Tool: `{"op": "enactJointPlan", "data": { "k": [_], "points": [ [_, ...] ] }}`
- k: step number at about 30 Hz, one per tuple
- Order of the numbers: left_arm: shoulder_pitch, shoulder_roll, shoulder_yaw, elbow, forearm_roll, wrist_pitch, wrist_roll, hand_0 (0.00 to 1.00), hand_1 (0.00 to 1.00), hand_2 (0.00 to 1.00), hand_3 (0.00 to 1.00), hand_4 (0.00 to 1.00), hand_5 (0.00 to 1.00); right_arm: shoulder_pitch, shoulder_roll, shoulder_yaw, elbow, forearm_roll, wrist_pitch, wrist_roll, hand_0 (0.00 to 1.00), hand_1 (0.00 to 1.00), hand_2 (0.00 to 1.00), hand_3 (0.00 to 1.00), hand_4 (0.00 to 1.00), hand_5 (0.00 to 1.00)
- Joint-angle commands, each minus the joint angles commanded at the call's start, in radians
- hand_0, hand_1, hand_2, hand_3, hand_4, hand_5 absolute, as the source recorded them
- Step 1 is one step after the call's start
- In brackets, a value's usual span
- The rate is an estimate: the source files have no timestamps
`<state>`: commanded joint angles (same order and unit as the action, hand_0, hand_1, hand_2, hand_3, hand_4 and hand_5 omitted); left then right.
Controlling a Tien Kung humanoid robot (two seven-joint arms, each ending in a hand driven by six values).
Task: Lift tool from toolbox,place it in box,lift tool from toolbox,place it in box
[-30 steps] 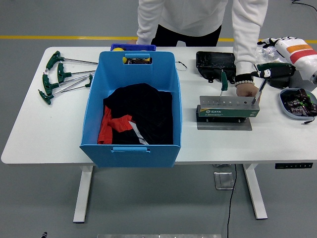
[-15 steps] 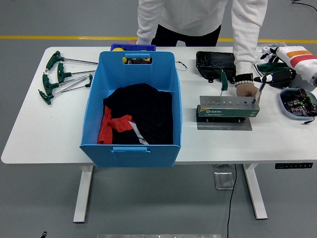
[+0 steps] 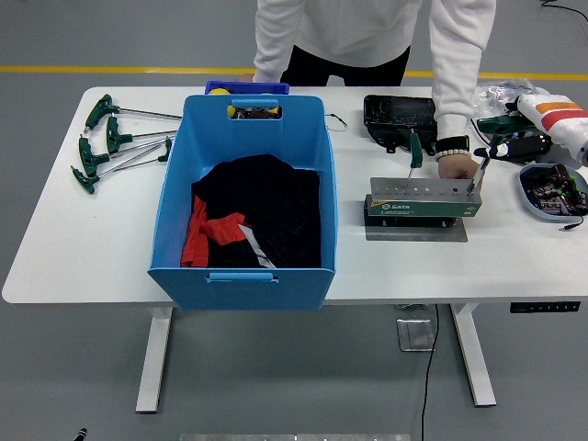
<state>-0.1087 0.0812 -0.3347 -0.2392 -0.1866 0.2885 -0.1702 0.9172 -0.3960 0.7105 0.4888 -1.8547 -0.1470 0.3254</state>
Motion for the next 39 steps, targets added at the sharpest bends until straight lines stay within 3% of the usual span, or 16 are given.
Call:
{"op": "enactJointPlan", "data": {
  "k": [1, 2, 7, 8, 19, 20, 25, 26, 29, 31, 32, 37, 39],
  "points": [
    [-0.001, 0.0, 0.0, 0.0, 0.001, 0.0, 0.0, 0.755, 0.804, 0.839, 0.767, 0.762, 0.668, 0.001, 0.001, -0.006, -0.003, 0.006, -0.007, 0.003, 0.518, 0.317, 0.317, 0.365, 0.998, 0.681],
    [-0.003, 0.0, 0.0, 0.0, 0.002, 0.001, 0.001, 0.754, 0.802, 0.838, 0.763, 0.76, 0.666, 0.003, 0.003, -0.012, -0.008, 0.013, -0.018, 0.006, 0.472, 0.257, 0.258, 0.314, 0.998, 0.696],
    [-0.009, 0.001, 0.002, -0.001, 0.003, 0.003, 0.0, 0.754, 0.802, 0.838, 0.763, 0.76, 0.666, 0.01, 0.011, -0.021, -0.032, 0.026, -0.043, 0.011, 0.472, 0.257, 0.258, 0.314, 0.998, 0.696],
    [-0.01, 0.001, 0.002, -0.001, 0.001, 0.003, -0.001, 0.753, 0.801, 0.837, 0.76, 0.76, 0.664, 0.011, 0.013, -0.021, -0.036, 0.027, -0.046, 0.011, 0.444, 0.231, 0.231, 0.251, 0.998, 0.71],
    [-0.022, 0.003, 0.005, -0.002, -0.003, 0.01, -0.005, 0.752, 0.797, 0.834, 0.752, 0.759, 0.663, 0.024, 0.033, -0.049, -0.088, 0.044, -0.047, 0.001, 0.397, 0.222, 0.225, 0.239, 0.998, 0.725],
    [-0.023, 0.003, 0.005, -0.002, -0.003, 0.01, -0.005, 0.752, 0.798, 0.831, 0.75, 0.757, 0.661, 0.024, 0.035, -0.051, -0.09, 0.045, -0.047, 0.0, 0.308, 0.204, 0.209, 0.221, 0.998, 0.73],
    [-0.025, 0.003, 0.003, -0.002, 0.0, 0.011, -0.004, 0.752, 0.798, 0.831, 0.75, 0.757, 0.661, 0.026, 0.044, -0.055, -0.095, 0.055, -0.05, -0.005, 0.308, 0.204, 0.209, 0.221, 0.998, 0.73],
    [-0.025, 0.003, 0.001, -0.002, 0.002, 0.012, -0.003, 0.751, 0.796, 0.831, 0.748, 0.757, 0.663, 0.027, 0.046, -0.055, -0.096, 0.059, -0.051, -0.006, 0.219, 0.156, 0.173, 0.183, 0.998, 0.744],
    [-0.025, 0.003, -0.001, -0.002, 0.007, 0.012, -0.001, 0.751, 0.796, 0.831, 0.748, 0.757, 0.663, 0.029, 0.052, -0.054, -0.1, 0.058, -0.058, -0.01, 0.219, 0.156, 0.173, 0.183, 0.998, 0.744],
    [-0.025, 0.003, -0.004, -0.002, 0.012, 0.013, 0.001, 0.751, 0.796, 0.831, 0.748, 0.757, 0.663, 0.03, 0.057, -0.053, -0.106, 0.056, -0.069, -0.013, 0.219, 0.156, 0.173, 0.183, 0.998, 0.744],
    [-0.025, 0.003, -0.005, -0.002, 0.014, 0.013, 0.001, 0.75, 0.795, 0.83, 0.744, 0.755, 0.659, 0.03, 0.059, -0.053, -0.109, 0.056, -0.073, -0.015, 0.16, 0.094, 0.117, 0.12, 0.998, 0.752],
    [-0.024, 0.003, -0.009, -0.001, 0.022, 0.015, 0.004, 0.75, 0.795, 0.83, 0.744, 0.755, 0.659, 0.025, 0.069, -0.059, -0.131, 0.068, -0.114, -0.023, 0.16, 0.094, 0.117, 0.12, 0.998, 0.752],
    [-0.024, 0.003, -0.01, -0.001, 0.025, 0.015, 0.005, 0.75, 0.794, 0.829, 0.737, 0.752, 0.657, 0.023, 0.071, -0.063, -0.138, 0.079, -0.132, -0.023, 0.121, 0.043, 0.07, 0.06, 0.998, 0.762]
  ]
}}
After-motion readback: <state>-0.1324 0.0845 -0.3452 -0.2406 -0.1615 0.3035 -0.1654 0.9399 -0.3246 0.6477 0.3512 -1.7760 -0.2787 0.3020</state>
